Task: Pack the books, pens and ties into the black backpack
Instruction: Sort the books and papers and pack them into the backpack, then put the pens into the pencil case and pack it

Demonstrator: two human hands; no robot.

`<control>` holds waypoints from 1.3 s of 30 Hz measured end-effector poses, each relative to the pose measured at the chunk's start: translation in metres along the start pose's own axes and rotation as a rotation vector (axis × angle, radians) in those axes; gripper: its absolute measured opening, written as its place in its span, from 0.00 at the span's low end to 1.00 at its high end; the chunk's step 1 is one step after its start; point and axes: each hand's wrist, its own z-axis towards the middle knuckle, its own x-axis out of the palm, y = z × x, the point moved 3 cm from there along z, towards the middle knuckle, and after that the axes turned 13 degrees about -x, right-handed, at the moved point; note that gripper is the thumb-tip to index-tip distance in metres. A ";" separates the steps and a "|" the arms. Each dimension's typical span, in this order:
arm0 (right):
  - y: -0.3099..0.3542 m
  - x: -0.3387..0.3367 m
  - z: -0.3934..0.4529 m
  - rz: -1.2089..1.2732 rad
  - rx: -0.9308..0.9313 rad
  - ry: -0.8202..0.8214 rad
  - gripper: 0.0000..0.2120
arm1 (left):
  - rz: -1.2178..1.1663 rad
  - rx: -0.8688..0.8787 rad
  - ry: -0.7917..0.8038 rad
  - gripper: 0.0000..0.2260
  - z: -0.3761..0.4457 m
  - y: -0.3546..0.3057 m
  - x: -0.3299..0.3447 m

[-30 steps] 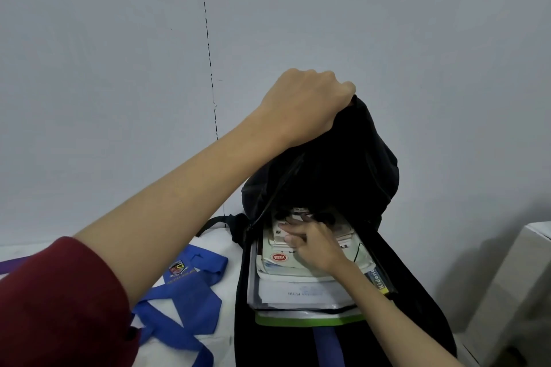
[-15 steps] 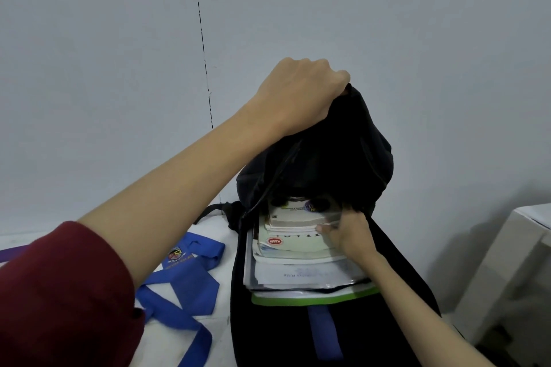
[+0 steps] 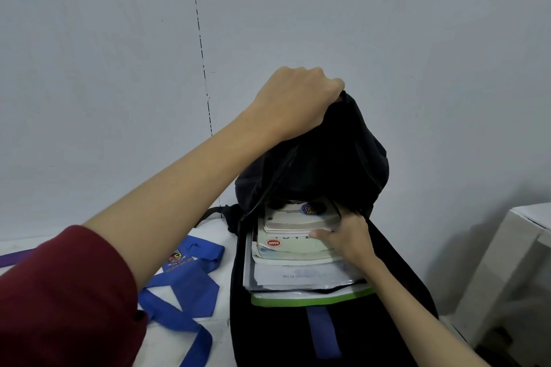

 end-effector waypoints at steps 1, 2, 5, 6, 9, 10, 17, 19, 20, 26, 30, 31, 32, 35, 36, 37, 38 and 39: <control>0.000 0.001 -0.001 0.014 -0.027 0.003 0.33 | 0.000 0.000 0.001 0.10 0.000 0.000 0.000; 0.000 0.001 -0.001 0.015 -0.043 -0.002 0.29 | 0.000 -0.003 0.000 0.10 0.000 0.001 0.001; 0.000 0.002 0.000 -0.034 -0.044 -0.086 0.18 | 0.001 0.004 0.000 0.10 0.000 -0.001 0.001; -0.001 0.003 0.001 -0.044 -0.037 -0.115 0.16 | 0.005 0.009 0.001 0.10 -0.001 -0.002 0.001; 0.004 0.002 0.000 -0.051 -0.040 -0.157 0.12 | 0.007 0.014 0.002 0.10 -0.004 -0.003 0.001; 0.004 0.002 -0.001 -0.054 -0.037 -0.155 0.12 | 0.001 0.016 0.006 0.10 -0.005 -0.003 0.000; 0.010 -0.012 -0.040 -0.139 -0.048 -0.238 0.11 | -0.048 0.038 0.009 0.11 -0.013 -0.005 0.002; 0.007 -0.031 -0.056 -0.194 -0.014 -0.394 0.08 | -0.081 0.041 0.012 0.12 -0.017 -0.006 0.003; 0.003 -0.040 -0.061 -0.255 0.031 -0.428 0.09 | -0.106 0.041 0.021 0.12 -0.019 -0.007 0.003; -0.029 -0.063 -0.085 -0.278 0.470 -0.004 0.23 | -0.334 0.066 0.118 0.13 -0.064 -0.021 0.007; -0.028 -0.066 -0.110 -0.110 0.450 0.005 0.11 | -0.485 0.095 0.249 0.13 -0.133 -0.046 0.033; -0.025 -0.066 -0.117 -0.108 0.418 0.027 0.13 | -0.501 0.102 0.295 0.13 -0.154 -0.054 0.044; -0.023 -0.066 -0.124 -0.116 0.387 0.055 0.16 | -0.512 0.100 0.351 0.14 -0.176 -0.063 0.057; -0.020 -0.072 -0.140 -0.076 0.368 -0.003 0.16 | -0.473 0.091 0.557 0.13 -0.230 -0.085 0.101; -0.020 -0.075 -0.141 -0.063 0.372 -0.047 0.16 | -0.437 0.104 0.609 0.13 -0.243 -0.091 0.113; -0.021 -0.079 -0.143 -0.066 0.372 -0.074 0.15 | -0.407 0.120 0.652 0.14 -0.253 -0.095 0.122; -0.021 -0.082 -0.142 -0.073 0.369 -0.079 0.15 | -0.400 0.132 0.691 0.14 -0.257 -0.095 0.127; -0.021 -0.085 -0.140 -0.075 0.364 -0.073 0.14 | -0.426 0.142 0.734 0.14 -0.257 -0.095 0.131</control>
